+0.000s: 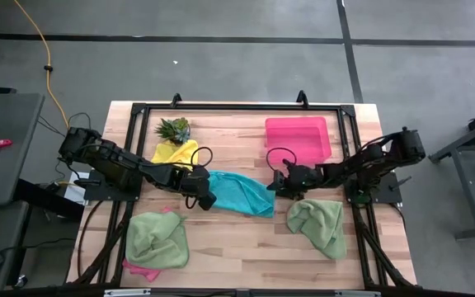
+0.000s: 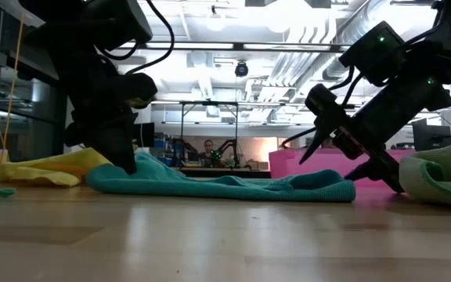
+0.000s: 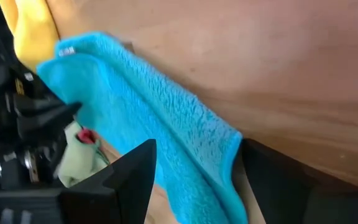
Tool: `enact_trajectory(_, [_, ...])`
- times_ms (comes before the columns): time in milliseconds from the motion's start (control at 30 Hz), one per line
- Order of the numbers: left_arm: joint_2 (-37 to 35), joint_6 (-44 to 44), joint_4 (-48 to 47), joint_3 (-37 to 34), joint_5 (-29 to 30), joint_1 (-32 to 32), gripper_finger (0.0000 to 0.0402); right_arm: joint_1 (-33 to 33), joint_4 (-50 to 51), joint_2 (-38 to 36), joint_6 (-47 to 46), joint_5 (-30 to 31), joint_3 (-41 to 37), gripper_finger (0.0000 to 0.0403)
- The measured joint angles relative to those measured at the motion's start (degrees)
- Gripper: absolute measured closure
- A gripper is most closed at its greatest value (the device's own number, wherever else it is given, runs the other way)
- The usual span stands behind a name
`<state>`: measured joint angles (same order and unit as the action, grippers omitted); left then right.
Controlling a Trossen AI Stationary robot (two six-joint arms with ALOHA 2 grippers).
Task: Fold microfiber towels
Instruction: Fold the blue microfiber cloth
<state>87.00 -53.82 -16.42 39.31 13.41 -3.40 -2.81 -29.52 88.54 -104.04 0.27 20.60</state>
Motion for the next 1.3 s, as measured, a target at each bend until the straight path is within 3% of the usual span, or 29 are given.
enact_trajectory(233, [0.02,0.26,0.11,0.00,-0.39,0.00,0.0400,0.09,0.42,1.21,-1.95,2.66,1.49,0.0171])
enact_trajectory(367, [0.01,0.46,0.22,0.00,-0.39,0.00,0.0400,0.09,2.40,1.92,-3.92,9.74,2.94,0.0171])
enact_trajectory(667, [0.00,0.50,-0.11,0.00,-0.39,-0.09,0.0400,0.22,-1.97,3.45,3.75,17.32,5.16,0.0171])
enact_trajectory(833, [0.01,0.80,-0.11,0.00,-0.95,-0.09,0.0400,0.33,-6.17,3.25,10.41,10.81,5.18,0.0171])
enact_trajectory(933, [0.02,1.07,-0.19,0.00,-1.32,-0.09,0.0400,0.29,-5.09,1.52,13.14,10.40,5.13,0.0171])
enact_trajectory(1100, [0.01,1.55,-0.21,0.00,-2.54,-0.09,0.0400,0.09,6.12,-3.32,13.66,11.18,5.14,0.0171])
enact_trajectory(1300, [0.02,1.55,-0.20,0.00,-2.56,-0.09,0.0400,-2.11,20.28,-7.80,4.36,8.80,5.16,0.0171])
